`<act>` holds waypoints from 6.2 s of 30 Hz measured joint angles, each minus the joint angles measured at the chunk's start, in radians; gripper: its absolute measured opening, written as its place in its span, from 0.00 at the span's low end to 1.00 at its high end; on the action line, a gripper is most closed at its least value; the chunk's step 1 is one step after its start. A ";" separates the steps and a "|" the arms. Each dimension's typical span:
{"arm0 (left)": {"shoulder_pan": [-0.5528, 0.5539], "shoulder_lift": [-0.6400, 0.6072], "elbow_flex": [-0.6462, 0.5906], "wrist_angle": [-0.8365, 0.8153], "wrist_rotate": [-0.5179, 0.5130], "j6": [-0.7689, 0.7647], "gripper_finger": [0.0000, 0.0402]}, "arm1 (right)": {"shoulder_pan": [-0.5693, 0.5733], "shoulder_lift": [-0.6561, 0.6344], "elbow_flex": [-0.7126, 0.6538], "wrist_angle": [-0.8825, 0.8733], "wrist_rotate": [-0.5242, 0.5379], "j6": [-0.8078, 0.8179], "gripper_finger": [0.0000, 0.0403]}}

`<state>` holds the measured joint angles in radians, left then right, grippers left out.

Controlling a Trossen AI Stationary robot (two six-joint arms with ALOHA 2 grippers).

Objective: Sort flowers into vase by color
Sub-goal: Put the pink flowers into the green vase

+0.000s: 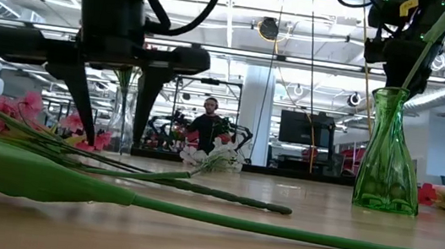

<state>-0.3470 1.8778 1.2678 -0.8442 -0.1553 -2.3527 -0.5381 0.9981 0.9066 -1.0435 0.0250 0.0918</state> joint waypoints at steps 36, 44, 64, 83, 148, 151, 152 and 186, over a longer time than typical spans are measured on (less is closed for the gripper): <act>0.026 0.093 0.002 -0.010 -0.012 0.005 0.03 | 0.000 0.000 0.000 0.000 0.000 -0.011 0.45; 0.022 0.058 -0.003 -0.018 -0.130 0.118 0.01 | 0.000 0.000 0.000 0.000 0.000 -0.011 0.45; -0.035 -0.059 0.222 -0.011 -0.638 0.813 0.00 | 0.001 0.000 0.000 0.030 0.000 -0.007 0.45; 0.013 -0.037 0.227 -0.022 -0.384 0.629 0.24 | 0.001 0.000 0.000 0.030 0.000 -0.007 0.45; -0.064 -0.138 0.225 -0.199 -0.718 0.641 0.01 | 0.001 0.003 0.000 0.071 0.000 0.001 0.45; -0.095 -0.167 0.226 -0.204 -0.929 0.801 0.01 | 0.001 0.003 0.000 0.081 0.000 0.018 0.45; -0.099 -0.169 0.226 -0.209 -0.980 0.869 0.01 | 0.001 0.003 0.000 0.082 0.000 0.027 0.45; 0.461 -0.166 -0.139 1.408 0.160 2.206 0.01 | 0.001 0.002 0.000 -0.076 -0.001 0.295 0.45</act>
<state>0.1135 1.7123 1.1292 0.5637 0.0050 -0.1464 -0.5372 1.0006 0.9066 -1.1199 0.0235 0.3870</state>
